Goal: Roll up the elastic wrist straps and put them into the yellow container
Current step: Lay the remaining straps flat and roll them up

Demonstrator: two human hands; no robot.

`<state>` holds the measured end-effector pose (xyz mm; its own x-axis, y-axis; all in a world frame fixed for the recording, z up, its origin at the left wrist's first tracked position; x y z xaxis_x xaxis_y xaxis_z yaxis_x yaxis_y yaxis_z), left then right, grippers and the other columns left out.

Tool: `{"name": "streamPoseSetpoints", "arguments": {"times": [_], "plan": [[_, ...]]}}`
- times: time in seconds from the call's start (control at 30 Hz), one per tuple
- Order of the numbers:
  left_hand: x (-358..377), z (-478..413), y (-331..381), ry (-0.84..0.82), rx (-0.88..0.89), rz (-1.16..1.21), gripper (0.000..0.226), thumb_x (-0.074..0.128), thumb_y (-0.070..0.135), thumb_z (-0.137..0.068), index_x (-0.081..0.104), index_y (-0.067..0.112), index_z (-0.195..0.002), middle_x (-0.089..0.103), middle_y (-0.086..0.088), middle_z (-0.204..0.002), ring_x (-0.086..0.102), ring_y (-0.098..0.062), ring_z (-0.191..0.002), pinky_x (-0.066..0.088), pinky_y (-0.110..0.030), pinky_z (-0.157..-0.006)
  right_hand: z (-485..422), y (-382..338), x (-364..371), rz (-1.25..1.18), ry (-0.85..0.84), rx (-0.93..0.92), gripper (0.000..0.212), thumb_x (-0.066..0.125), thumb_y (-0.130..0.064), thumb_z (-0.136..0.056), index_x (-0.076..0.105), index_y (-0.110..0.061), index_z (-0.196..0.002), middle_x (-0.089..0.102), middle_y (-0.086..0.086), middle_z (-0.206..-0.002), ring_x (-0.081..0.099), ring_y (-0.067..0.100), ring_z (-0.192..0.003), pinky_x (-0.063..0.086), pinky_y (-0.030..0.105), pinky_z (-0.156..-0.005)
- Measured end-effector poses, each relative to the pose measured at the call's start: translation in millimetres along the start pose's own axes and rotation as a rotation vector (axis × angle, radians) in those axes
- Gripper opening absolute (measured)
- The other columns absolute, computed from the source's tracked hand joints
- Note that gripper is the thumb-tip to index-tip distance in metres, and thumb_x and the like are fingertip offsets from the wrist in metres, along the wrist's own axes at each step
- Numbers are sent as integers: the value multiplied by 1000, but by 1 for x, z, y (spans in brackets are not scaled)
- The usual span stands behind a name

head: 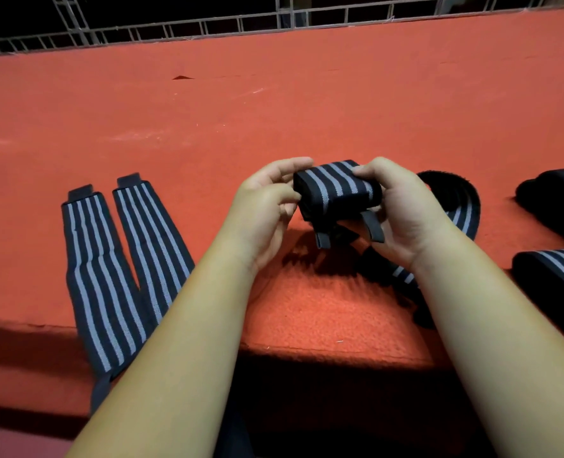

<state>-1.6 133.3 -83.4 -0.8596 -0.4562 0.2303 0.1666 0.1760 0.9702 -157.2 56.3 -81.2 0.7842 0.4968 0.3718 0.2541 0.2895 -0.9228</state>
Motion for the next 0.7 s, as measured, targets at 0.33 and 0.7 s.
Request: {"name": "streamPoseSetpoints", "arguments": {"times": [0.33, 0.7], "plan": [[19, 8, -6, -134, 0, -315, 35, 52, 36, -110, 77, 14, -121, 82, -10, -116, 75, -35, -118, 53, -60, -112, 1, -4, 0, 350, 34, -249, 41, 44, -11, -83, 60, 0, -119, 56, 13, -94, 51, 27, -83, 43, 46, -74], [75, 10, -24, -97, -100, -32, 39, 41, 23, -117, 65, 1, -138, 81, -16, -115, 80, -19, -87, 63, -31, -77, 38, -32, -52, 531, 312, -315, 38, 68, -31, -85, 72, -26, -122, 80, -5, -107, 77, 14, -98, 62, 45, -95]]}}
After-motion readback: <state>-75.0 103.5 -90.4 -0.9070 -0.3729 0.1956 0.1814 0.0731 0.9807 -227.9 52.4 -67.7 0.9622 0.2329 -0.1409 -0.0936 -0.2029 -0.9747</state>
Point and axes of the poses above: each hand's wrist, its own z-axis away from the middle knuckle, its own x-axis out of the palm, y = z × x, the point moved 4 cm from there along -z, towards the middle knuckle
